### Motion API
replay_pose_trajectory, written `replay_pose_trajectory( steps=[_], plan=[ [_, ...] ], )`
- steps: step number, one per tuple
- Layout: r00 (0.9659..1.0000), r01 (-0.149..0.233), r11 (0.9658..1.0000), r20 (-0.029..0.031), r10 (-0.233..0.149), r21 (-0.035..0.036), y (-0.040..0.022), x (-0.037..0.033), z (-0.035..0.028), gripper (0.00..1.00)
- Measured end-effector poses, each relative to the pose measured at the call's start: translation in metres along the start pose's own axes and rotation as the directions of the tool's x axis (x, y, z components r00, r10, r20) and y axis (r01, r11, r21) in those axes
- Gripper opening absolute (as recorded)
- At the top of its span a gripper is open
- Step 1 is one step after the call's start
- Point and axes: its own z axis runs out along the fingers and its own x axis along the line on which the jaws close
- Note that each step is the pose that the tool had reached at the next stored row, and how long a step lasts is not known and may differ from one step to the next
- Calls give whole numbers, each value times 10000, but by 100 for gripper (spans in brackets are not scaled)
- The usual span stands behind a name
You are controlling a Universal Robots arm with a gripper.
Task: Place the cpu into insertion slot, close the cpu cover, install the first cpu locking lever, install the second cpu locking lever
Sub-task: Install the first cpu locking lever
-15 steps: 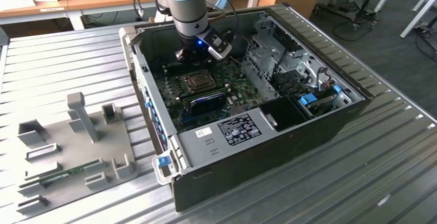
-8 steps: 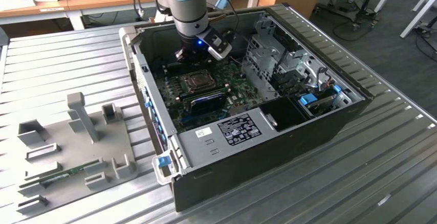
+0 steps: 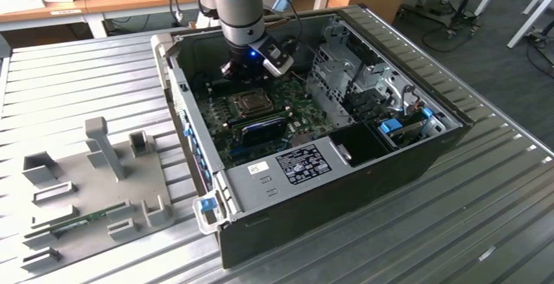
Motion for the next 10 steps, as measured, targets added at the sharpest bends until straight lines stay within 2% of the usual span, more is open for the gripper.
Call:
replay_pose_trajectory(
  steps=[10],
  plan=[
    [9985, -120, 9999, -532, 122, 27, 10, -14, -43, 11]
  ],
)
